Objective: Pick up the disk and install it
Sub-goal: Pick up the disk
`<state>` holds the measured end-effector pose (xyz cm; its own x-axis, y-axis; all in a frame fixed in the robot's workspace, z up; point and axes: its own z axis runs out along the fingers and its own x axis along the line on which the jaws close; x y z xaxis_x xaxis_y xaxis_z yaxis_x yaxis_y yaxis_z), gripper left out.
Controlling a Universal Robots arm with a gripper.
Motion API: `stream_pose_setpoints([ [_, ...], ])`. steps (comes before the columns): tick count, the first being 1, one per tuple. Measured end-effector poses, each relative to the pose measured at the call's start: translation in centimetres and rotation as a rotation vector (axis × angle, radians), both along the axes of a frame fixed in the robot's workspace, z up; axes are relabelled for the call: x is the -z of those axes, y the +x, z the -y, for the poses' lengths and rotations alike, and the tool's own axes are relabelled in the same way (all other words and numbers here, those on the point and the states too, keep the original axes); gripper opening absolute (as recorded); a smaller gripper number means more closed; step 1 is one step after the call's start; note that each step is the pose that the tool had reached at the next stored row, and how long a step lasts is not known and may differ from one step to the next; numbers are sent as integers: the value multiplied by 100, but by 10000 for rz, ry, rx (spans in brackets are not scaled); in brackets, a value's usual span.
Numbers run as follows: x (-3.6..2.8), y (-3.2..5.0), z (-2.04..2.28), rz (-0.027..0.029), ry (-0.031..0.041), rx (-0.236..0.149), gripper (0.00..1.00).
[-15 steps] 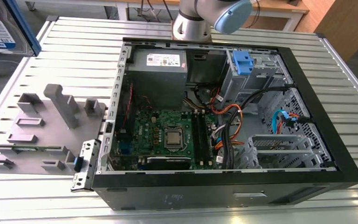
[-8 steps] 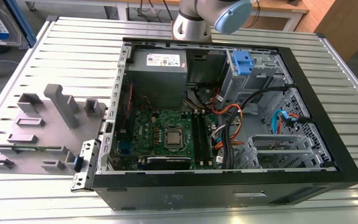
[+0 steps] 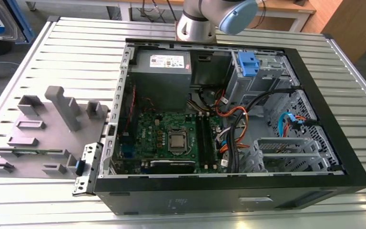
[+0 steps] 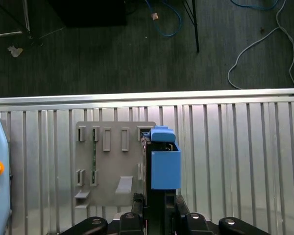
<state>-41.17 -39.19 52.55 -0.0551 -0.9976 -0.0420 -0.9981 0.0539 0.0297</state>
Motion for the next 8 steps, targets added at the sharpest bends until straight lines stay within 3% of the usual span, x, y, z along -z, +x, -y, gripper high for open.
stream_pose_setpoints([
  [8, -1, 24, 0, 0, 0, 0, 35],
])
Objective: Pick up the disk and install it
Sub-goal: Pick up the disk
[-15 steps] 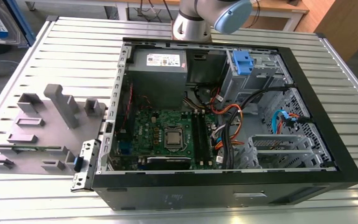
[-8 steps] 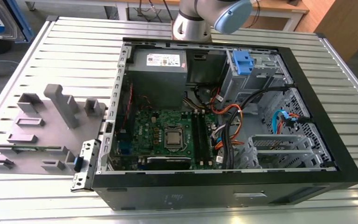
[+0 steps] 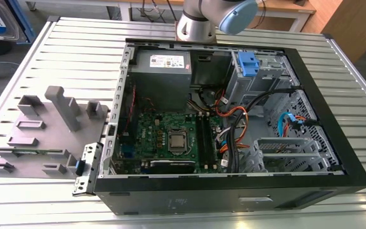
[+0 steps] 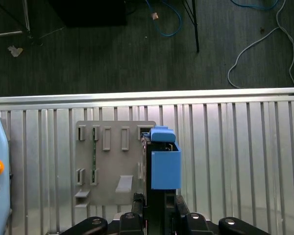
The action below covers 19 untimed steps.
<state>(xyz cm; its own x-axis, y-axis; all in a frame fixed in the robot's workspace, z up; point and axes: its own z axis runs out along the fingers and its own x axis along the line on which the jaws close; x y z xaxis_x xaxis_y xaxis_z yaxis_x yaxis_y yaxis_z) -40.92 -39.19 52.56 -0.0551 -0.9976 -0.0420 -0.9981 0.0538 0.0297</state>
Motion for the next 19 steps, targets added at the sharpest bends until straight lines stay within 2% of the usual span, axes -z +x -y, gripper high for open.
stream_pose_setpoints([
  [12, 0, 35, 0, -1, -1, 1, 35],
  [19, 1, 95, 0, 1, 0, 1, 35],
])
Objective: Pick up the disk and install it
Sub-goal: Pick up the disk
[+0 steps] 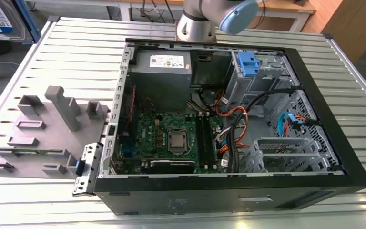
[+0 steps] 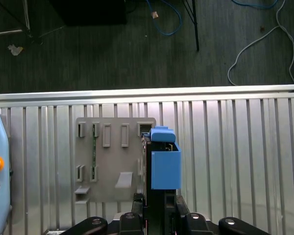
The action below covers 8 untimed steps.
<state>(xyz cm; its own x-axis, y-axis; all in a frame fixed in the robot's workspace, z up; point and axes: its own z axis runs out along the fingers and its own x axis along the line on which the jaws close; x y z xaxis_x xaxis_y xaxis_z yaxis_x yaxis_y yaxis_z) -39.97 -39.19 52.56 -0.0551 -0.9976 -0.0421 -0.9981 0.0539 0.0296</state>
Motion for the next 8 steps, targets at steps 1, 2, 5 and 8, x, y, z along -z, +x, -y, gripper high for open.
stream_pose_setpoints([
  [1, 0, 14, 0, 0, 0, 0, 35],
  [2, 0, 29, 0, -1, 0, 0, 35],
  [5, 0, 75, 0, -1, -1, 0, 35],
  [8, -1, 113, 0, -1, -1, 0, 35],
])
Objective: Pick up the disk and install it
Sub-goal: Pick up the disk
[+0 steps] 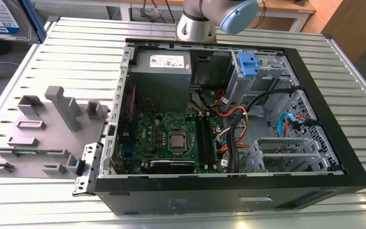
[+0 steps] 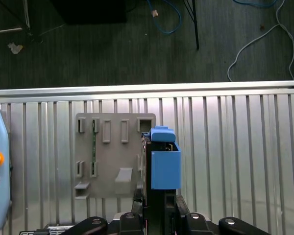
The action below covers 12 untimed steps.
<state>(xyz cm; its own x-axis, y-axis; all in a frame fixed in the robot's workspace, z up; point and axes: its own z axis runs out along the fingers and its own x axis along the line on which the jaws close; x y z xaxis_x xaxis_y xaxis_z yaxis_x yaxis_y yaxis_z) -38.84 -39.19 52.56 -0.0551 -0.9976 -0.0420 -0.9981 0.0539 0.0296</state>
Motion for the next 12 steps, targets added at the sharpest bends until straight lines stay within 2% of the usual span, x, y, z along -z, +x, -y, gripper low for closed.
stream_pose_setpoints([
  [12, 0, 160, 0, 0, 0, 0, 35],
])
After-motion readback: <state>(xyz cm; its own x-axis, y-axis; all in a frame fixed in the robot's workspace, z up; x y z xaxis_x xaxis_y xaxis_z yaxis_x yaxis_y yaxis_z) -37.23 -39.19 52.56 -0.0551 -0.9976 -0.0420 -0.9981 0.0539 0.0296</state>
